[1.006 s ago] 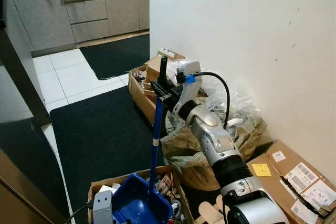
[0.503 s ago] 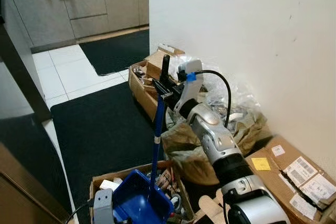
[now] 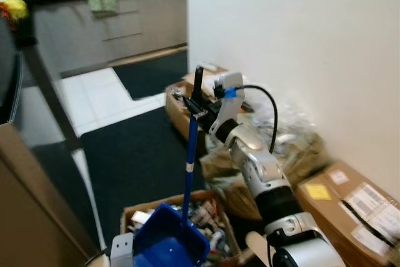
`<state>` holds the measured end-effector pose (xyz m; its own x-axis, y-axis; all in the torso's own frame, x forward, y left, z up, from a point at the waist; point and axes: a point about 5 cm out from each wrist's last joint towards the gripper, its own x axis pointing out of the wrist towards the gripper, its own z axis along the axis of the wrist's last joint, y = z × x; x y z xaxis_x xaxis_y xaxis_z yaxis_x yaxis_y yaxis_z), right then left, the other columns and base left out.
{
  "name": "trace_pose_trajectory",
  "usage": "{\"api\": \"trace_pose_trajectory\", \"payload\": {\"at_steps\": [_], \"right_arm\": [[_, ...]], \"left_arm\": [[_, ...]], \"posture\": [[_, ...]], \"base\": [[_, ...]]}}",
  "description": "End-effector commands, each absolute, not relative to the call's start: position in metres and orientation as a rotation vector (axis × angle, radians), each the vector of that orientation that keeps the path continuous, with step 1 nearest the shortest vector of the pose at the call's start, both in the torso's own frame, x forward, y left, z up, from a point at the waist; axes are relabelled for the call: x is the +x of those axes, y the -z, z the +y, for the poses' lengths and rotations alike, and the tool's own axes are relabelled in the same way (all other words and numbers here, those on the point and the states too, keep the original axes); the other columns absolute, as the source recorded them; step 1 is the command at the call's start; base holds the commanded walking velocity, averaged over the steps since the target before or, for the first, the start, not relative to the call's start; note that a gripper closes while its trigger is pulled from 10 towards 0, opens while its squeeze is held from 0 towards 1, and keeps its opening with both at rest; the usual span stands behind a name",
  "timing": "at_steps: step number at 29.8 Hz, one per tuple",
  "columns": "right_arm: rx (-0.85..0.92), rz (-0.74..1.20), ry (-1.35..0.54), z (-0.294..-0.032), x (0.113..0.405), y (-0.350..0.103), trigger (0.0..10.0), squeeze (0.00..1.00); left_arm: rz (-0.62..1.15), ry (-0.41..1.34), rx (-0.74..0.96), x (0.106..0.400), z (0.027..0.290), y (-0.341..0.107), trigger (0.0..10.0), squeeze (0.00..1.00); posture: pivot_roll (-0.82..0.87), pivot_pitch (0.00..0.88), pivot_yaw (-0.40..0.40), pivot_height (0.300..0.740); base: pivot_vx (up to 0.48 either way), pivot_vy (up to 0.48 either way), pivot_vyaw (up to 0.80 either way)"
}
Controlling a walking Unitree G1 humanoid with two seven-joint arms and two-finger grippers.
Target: Sweep floor
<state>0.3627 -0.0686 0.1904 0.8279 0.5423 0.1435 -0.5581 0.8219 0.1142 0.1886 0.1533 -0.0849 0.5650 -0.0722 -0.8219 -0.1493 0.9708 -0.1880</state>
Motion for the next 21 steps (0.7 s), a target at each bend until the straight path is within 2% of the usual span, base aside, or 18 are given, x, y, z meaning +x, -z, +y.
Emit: {"api": "trace_pose_trajectory", "payload": {"at_steps": [1, 9, 11, 16, 20, 21], "right_arm": [[0.192, -0.120, -0.585, -0.066, 0.363, -0.196, 10.0, 0.00], [0.181, -0.120, -0.542, -0.073, 0.365, -0.196, 10.0, 0.00], [0.178, -0.122, -0.532, -0.074, 0.366, -0.197, 10.0, 0.00], [0.173, -0.127, -0.467, -0.084, 0.370, -0.199, 10.0, 0.00], [0.170, -0.124, -0.460, -0.085, 0.370, -0.198, 10.0, 0.00], [0.168, -0.122, -0.461, -0.084, 0.370, -0.198, 10.0, 0.00]], "left_arm": [[0.999, -0.042, -0.234, 0.182, 0.155, 0.088, 10.0, 0.00], [1.001, -0.041, -0.234, 0.182, 0.155, 0.088, 10.0, 0.00], [1.002, -0.040, -0.234, 0.182, 0.155, 0.088, 10.0, 0.00], [1.003, -0.036, -0.232, 0.181, 0.154, 0.089, 10.0, 0.00], [1.002, -0.032, -0.231, 0.181, 0.154, 0.089, 10.0, 0.00], [1.002, -0.031, -0.231, 0.181, 0.154, 0.089, 10.0, 0.00]], "posture": [[-0.01, 0.000, -0.015, 0.740], [-0.01, 0.000, -0.015, 0.740], [-0.01, 0.000, -0.015, 0.740], [-0.02, 0.000, -0.015, 0.740], [-0.02, 0.000, -0.015, 0.740], [-0.02, 0.000, -0.015, 0.740]], "base": [[-0.285, 0.000, 0.00], [-0.283, 0.000, 0.00], [0.274, 0.000, 0.00], [-0.371, 0.000, -0.79], [0.274, 0.000, -0.79], [-0.281, 0.000, -0.79]]}}
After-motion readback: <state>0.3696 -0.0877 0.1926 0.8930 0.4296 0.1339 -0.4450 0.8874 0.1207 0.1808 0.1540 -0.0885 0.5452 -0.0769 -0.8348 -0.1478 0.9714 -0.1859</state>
